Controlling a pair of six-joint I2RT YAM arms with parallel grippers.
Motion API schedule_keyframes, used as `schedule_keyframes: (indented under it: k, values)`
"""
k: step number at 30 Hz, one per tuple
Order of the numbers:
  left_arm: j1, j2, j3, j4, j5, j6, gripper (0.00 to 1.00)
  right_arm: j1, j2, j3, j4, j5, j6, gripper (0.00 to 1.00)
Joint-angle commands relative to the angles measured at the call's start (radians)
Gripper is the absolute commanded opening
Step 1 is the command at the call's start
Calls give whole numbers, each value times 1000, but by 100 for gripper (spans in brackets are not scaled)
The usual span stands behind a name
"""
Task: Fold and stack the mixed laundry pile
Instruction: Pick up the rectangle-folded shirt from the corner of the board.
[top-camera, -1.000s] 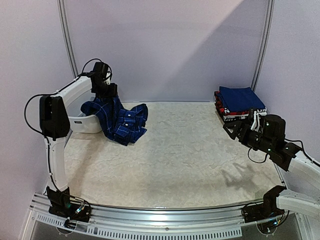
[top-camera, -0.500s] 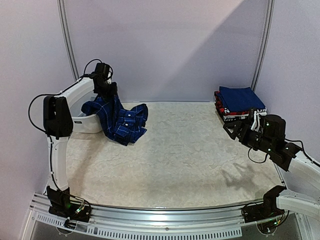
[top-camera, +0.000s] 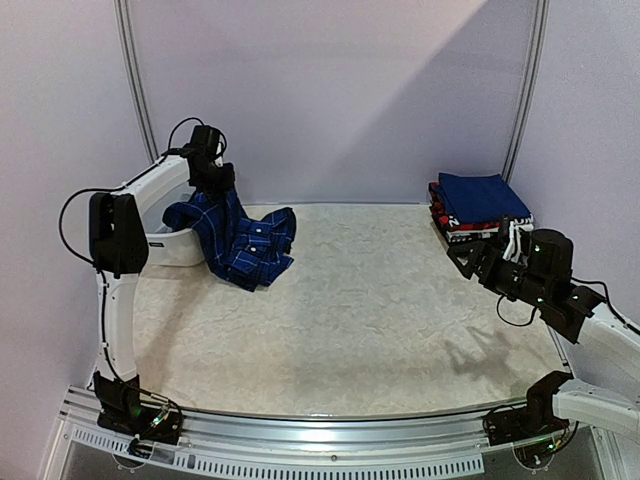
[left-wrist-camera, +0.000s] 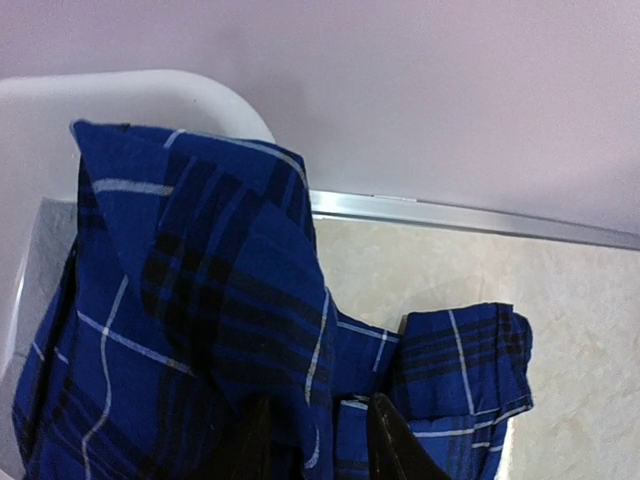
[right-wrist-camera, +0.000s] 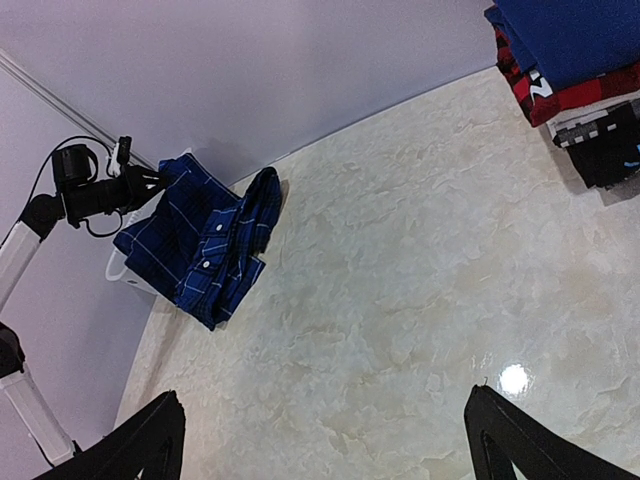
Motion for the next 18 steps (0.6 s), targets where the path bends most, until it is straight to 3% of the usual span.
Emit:
schedule_keyframes:
  k: [1,3,7,10,13,14,18]
  values:
    - [8,37,16,17,-7,-9,43,8,17,-5,-10,0,-10,99]
    - [8,39,10,27,-2,-9,49,7,21,-6,-8,1,-10,99]
    - [10,52,18,27,-15,-17,45,7,21,-9,-11,2,-12,99]
    - [13,66,27,25,-19,-29,33,8,15,-10,-15,5,-12,99]
    - [16,76,39,21,-9,-32,5,7,9,-10,-18,5,-11,99]
    - [16,77,45,17,-11,-32,0,8,7,-11,-18,4,-11,99]
    - [10,49,43,31,34,-15,0,8,4,-12,-17,6,-11,99]
